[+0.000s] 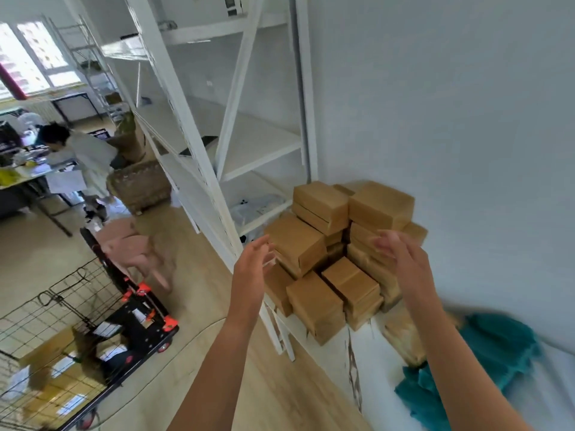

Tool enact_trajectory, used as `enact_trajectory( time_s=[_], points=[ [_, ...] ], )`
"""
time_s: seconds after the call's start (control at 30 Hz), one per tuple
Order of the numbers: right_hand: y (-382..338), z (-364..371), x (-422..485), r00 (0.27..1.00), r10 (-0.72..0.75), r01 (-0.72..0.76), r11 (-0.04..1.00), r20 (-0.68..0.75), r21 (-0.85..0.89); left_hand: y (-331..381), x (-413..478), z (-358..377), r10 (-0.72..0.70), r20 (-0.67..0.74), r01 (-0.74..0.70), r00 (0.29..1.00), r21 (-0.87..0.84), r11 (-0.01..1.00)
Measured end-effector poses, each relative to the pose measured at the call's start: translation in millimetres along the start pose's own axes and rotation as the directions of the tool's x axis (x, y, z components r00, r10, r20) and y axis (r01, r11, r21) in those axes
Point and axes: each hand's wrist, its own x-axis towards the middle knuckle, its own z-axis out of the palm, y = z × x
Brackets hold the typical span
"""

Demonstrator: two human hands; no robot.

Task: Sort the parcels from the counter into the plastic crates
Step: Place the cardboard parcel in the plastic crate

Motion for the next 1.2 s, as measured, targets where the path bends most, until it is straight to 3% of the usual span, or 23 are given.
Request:
enact_trajectory(
  time_s=[0.2, 0.33, 0.43, 0.53, 0.8, 1.0, 1.2],
  points=[
    [50, 56, 88, 0.958, 0.273, -0.273, 0.962, 0.088, -0.016, -29, 99, 20, -0.138, -0.041, 0.143, 0.990, 0.160, 0.977],
    [83, 91, 119, 0.780, 0.593, -0.601, 0.799, 0.200, -0.021, -50, 143, 26, -0.260, -0.054, 0.265, 0.964, 0.266, 0.927],
    [98, 111, 127, 0.666, 0.707, -0.730, 0.683, 0.238, 0.011, -59, 172, 28, -0.327, -0.045, 0.322, 0.944, 0.332, 0.886],
    [105, 129, 130, 0.619, 0.741, -0.776, 0.627, 0.261, 0.060, -61, 199, 30, -0.356, -0.037, 0.343, 0.934, 0.378, 0.860],
    [111, 163, 138, 0.586, 0.786, -0.809, 0.581, 0.198, 0.087, -86, 261, 29, -0.431, 0.054, 0.334, 0.901, 0.548, 0.767],
    [107, 172, 135, 0.583, 0.795, -0.812, 0.579, 0.167, 0.075, -86, 280, 15, -0.325, 0.191, 0.125, 0.926, 0.658, 0.743],
    [79, 164, 113, 0.595, 0.793, -0.804, 0.587, 0.130, 0.095, -74, 295, -10, -0.340, 0.383, -0.069, 0.859, 0.744, 0.665]
  ],
)
